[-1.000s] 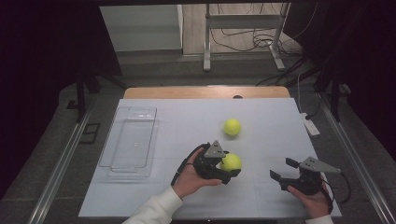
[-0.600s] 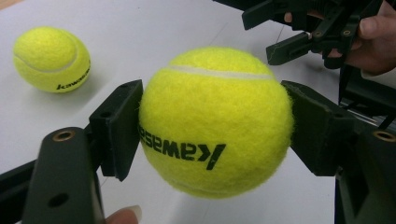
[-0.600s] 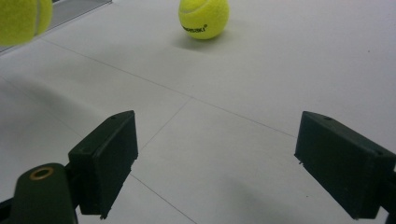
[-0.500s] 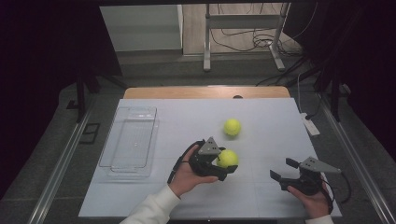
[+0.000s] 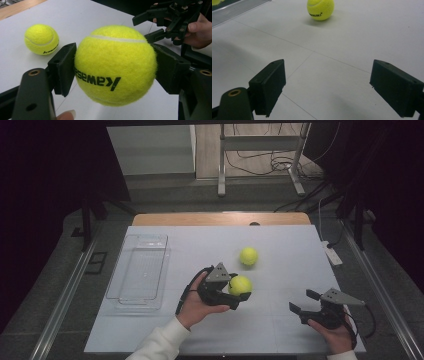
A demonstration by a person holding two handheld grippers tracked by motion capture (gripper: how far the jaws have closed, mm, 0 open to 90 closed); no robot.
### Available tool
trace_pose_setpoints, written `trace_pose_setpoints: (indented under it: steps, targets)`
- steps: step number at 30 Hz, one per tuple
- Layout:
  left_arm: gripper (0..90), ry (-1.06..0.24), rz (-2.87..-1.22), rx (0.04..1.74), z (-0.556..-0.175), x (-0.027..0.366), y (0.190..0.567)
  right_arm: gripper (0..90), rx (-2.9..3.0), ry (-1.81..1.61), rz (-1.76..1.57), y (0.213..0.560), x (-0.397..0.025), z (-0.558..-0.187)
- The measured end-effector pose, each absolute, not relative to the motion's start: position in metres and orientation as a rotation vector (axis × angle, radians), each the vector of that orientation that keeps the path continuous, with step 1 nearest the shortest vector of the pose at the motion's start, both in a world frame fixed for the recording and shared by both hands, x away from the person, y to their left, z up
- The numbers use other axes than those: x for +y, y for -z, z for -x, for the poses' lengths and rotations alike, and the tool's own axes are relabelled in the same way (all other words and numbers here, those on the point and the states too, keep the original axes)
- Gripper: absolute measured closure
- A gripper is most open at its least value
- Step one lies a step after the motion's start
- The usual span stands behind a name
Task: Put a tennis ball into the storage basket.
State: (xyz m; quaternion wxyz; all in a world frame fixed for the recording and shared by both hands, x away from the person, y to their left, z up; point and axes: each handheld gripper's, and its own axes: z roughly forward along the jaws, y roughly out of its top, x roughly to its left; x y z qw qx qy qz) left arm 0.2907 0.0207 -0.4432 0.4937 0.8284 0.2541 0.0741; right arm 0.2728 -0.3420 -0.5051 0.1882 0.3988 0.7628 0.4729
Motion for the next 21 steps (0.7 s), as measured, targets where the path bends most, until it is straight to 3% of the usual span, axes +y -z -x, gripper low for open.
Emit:
trace_pose_setpoints:
  steps: [21]
  targets:
    - [26.3, -0.201, -1.975, 0.64, -0.294, 0.032, 0.436, 13.6, 2.144, -1.328, -1.124, 0.505, -0.344, -0.273]
